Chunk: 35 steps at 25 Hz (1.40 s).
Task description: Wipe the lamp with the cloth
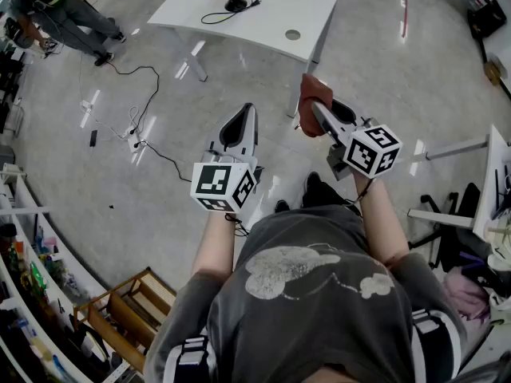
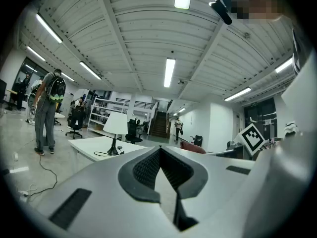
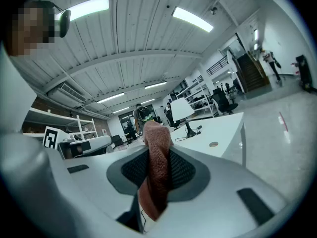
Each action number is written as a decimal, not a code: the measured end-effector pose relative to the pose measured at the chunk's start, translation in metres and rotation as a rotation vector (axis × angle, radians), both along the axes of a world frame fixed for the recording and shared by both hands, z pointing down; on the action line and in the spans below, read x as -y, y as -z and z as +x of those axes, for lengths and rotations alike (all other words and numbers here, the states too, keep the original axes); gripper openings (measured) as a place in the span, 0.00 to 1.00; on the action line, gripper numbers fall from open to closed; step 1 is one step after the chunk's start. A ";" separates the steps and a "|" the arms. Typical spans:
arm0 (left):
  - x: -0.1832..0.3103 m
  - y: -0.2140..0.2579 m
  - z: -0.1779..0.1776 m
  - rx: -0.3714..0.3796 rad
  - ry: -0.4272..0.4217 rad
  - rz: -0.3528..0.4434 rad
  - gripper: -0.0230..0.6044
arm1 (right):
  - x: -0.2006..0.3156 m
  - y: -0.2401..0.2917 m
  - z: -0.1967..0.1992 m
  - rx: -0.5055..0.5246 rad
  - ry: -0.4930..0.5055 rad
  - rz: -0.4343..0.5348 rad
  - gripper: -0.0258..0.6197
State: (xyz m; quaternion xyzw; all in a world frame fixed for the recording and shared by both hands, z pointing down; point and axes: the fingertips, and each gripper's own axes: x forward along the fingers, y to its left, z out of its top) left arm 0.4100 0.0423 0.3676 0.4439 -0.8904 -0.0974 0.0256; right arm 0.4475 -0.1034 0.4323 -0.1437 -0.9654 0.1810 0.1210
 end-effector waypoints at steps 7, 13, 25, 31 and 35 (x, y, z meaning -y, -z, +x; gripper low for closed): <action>0.017 -0.003 -0.028 0.003 0.032 -0.005 0.05 | 0.024 -0.001 -0.040 0.021 0.027 -0.015 0.18; 0.046 -0.006 -0.070 -0.003 0.085 -0.018 0.05 | 0.057 0.000 -0.092 0.023 0.079 -0.026 0.18; 0.117 0.027 -0.147 0.024 0.221 0.018 0.05 | 0.146 0.028 -0.183 0.053 0.161 -0.046 0.18; 0.155 0.017 -0.193 -0.002 0.265 0.007 0.05 | 0.185 0.015 -0.232 0.029 0.198 -0.066 0.18; 0.165 0.013 -0.202 -0.016 0.300 0.010 0.05 | 0.196 0.007 -0.243 0.014 0.227 -0.072 0.18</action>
